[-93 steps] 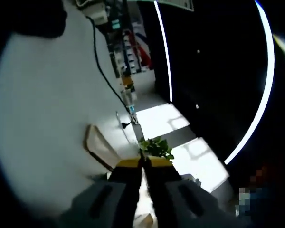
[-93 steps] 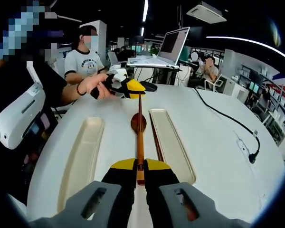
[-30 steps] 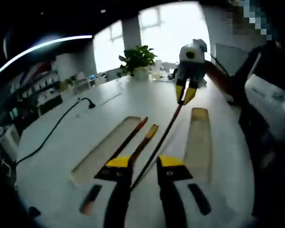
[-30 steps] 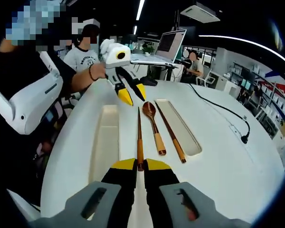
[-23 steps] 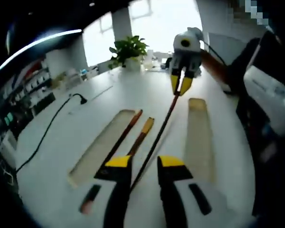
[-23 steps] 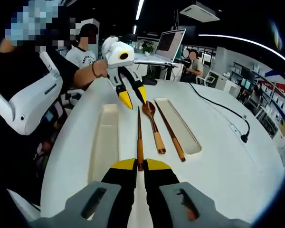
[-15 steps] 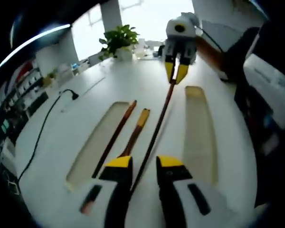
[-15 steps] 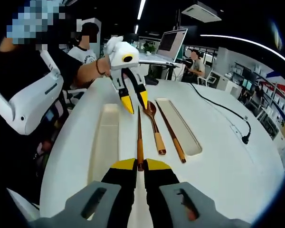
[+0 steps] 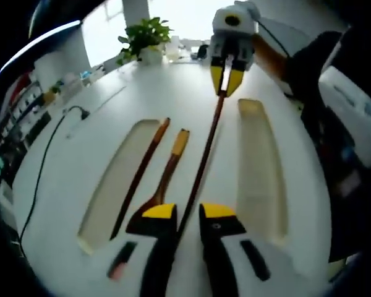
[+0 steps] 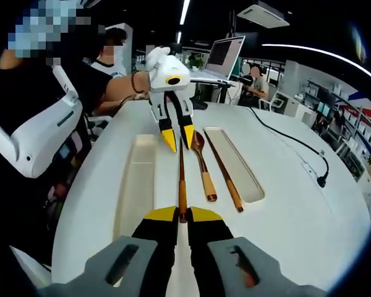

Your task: Arrange the utensils inside the cutlery case until each visible utensil rests in its matching compartment.

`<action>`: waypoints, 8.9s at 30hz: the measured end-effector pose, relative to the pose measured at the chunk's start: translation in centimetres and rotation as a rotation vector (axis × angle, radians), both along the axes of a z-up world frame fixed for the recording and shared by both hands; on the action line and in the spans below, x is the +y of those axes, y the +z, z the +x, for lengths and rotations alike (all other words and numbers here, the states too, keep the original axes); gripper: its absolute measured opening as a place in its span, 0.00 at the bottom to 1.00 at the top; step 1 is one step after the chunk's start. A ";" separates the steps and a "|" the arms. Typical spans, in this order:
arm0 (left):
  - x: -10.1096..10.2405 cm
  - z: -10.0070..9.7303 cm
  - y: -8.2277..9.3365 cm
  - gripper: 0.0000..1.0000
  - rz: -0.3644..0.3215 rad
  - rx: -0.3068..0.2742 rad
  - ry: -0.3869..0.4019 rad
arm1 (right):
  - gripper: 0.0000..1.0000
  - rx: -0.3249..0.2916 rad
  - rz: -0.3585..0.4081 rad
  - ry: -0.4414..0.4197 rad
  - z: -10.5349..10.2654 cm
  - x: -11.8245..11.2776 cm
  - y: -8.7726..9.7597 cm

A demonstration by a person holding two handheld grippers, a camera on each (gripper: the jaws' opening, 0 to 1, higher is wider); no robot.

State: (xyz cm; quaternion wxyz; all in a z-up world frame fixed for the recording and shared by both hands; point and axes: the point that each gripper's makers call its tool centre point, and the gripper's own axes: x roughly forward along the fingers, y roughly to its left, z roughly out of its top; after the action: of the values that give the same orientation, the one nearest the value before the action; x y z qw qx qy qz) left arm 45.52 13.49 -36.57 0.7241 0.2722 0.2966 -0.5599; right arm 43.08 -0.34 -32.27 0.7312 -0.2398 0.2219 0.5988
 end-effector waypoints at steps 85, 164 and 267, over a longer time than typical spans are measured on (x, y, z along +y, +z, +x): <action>-2.3 -8.6 0.9 0.06 -0.077 0.127 -0.029 | 0.05 0.054 -0.132 0.046 -7.2 -3.2 -2.6; 1.9 -9.6 2.5 0.18 0.077 0.049 0.005 | 0.07 0.046 -0.097 0.045 -5.7 -2.7 -2.0; 7.9 4.3 0.4 0.23 0.088 -0.049 0.354 | 0.19 0.040 -0.065 -0.191 5.5 -0.8 -1.8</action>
State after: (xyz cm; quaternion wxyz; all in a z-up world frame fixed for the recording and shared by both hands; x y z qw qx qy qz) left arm 49.86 21.44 -36.16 0.8058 0.2606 0.3465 -0.4035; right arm 48.55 -1.14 -34.08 0.7723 -0.2291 0.2775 0.5236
